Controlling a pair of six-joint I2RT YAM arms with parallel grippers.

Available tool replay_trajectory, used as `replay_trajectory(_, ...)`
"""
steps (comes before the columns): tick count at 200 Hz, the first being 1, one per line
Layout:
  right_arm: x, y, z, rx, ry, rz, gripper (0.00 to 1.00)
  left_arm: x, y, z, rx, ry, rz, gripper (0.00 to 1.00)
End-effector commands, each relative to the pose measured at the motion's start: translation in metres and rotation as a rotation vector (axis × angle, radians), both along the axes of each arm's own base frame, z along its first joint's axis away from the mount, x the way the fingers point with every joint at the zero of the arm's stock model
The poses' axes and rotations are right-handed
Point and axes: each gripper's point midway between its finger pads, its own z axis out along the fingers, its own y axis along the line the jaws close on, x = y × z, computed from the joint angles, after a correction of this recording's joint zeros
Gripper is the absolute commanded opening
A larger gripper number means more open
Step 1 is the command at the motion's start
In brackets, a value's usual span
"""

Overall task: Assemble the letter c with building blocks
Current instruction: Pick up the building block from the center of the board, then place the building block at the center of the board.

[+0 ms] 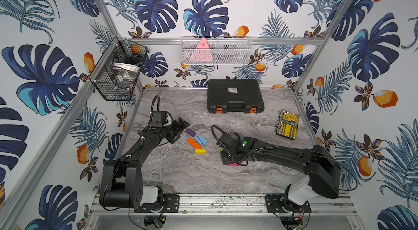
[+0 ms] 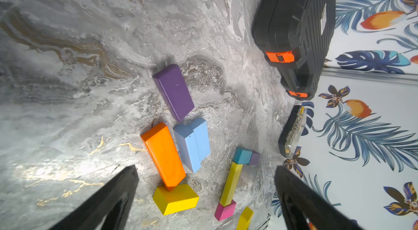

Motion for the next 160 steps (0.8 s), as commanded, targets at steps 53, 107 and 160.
replay_trajectory(53,0.001,-0.095,-0.014,-0.028,0.037,-0.372,0.29,0.000,-0.080,0.008,0.022,-0.033,-0.165,0.99)
replay_trajectory(107,-0.014,-0.103,-0.039,-0.006,0.101,-0.438,0.31,-0.004,-0.123,0.006,0.043,-0.038,-0.241,0.99)
replay_trajectory(160,-0.024,-0.100,-0.052,0.016,0.149,-0.446,0.52,-0.006,-0.146,0.002,0.052,-0.039,-0.278,0.99)
